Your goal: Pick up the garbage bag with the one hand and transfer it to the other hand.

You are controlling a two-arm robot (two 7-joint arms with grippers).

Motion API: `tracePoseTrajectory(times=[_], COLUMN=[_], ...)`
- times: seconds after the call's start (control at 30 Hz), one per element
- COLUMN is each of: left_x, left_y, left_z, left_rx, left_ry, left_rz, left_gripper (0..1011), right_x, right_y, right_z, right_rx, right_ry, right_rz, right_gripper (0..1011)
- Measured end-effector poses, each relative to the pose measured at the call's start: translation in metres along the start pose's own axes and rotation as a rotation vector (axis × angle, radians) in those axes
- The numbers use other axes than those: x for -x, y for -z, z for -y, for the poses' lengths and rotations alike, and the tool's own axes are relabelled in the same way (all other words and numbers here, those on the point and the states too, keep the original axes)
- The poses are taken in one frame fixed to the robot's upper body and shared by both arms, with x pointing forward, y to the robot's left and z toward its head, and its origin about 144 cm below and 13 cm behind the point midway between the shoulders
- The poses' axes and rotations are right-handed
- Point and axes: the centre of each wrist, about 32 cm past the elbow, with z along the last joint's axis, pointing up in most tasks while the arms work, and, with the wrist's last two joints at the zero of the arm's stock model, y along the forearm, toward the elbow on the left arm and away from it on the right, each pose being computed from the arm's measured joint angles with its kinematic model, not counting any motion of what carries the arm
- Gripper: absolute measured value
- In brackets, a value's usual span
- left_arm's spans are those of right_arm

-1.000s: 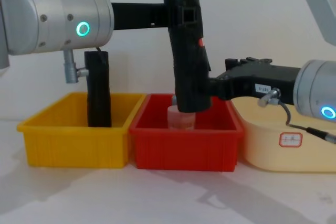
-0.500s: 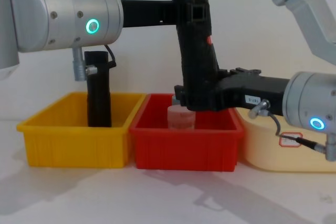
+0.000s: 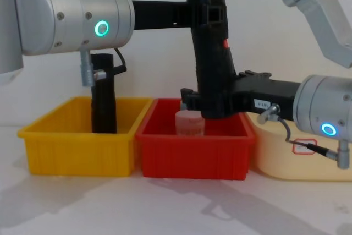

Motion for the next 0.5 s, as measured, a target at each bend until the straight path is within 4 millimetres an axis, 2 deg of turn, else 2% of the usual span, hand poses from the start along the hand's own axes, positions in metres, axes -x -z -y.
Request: tracePoseTrajectory(times=[0.37, 0.5], left_x=[0.0032, 0.0036], left_y=[0.0000, 0.0002], left_z=[-0.0010, -0.0013], left_rx=[-0.006, -0.007], left_ry=[0.010, 0.011], left_rz=[-0.001, -0.002], left_gripper=[379, 379], right_x=[-0.0011, -0.0012], right_y=[0.0004, 0.0007], right_z=[0.0004, 0.0005], right_rx=[-0.013, -0.015], right_ry=[0.016, 0.019], right_rz=[-0.001, 0.000], right_gripper=[999, 932])
